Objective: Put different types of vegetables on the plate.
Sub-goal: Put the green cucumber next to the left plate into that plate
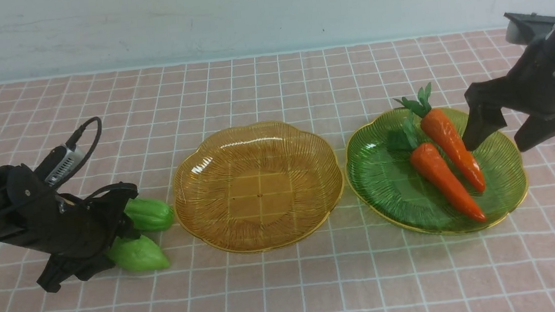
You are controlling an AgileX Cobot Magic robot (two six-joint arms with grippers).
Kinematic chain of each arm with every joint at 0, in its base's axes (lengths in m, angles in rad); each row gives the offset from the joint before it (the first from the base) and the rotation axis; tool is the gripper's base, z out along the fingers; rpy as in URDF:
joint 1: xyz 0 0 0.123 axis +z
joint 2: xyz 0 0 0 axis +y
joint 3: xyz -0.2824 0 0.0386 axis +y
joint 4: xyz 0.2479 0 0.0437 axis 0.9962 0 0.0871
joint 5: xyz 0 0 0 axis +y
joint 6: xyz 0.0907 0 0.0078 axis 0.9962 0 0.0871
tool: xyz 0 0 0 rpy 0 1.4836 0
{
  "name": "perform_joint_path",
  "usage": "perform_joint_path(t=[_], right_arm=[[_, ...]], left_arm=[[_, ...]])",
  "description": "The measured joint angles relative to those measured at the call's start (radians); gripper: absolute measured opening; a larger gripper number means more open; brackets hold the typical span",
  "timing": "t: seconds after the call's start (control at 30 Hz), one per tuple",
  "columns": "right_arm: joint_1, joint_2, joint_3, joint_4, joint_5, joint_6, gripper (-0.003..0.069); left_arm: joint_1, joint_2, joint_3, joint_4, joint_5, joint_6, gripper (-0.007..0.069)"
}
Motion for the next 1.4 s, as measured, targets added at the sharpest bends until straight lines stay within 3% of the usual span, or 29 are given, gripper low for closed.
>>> perform_joint_path(t=[0.43,0.63,0.77,0.93,1.1,1.3,1.4], right_arm=[[0.000,0.000,0.000,0.000,0.000,-0.012,0.0580],[0.000,0.000,0.000,0.006,0.000,-0.011,0.0580],[0.000,0.000,0.000,0.016,0.000,-0.011,0.0580],[0.000,0.000,0.000,0.016,0.000,-0.015,0.0580],[0.000,0.000,0.000,0.015,0.000,-0.022,0.0580],[0.000,0.000,0.000,0.015,0.000,-0.033,0.0580],[0.000,0.000,0.000,0.015,0.000,-0.034,0.0580]], left_arm=[[0.000,-0.110,0.010,0.079,0.172,0.151,0.0289],[-0.029,-0.196,-0.139,0.073,0.373,0.282,0.0280],[-0.145,-0.089,-0.343,0.009,0.454,0.414,0.0280],[-0.240,0.118,-0.546,-0.007,0.459,0.400,0.0291],[-0.251,0.245,-0.643,-0.026,0.459,0.359,0.0384],[-0.191,0.253,-0.697,0.065,0.512,0.343,0.0535],[-0.122,0.253,-0.706,0.114,0.599,0.250,0.0546]])
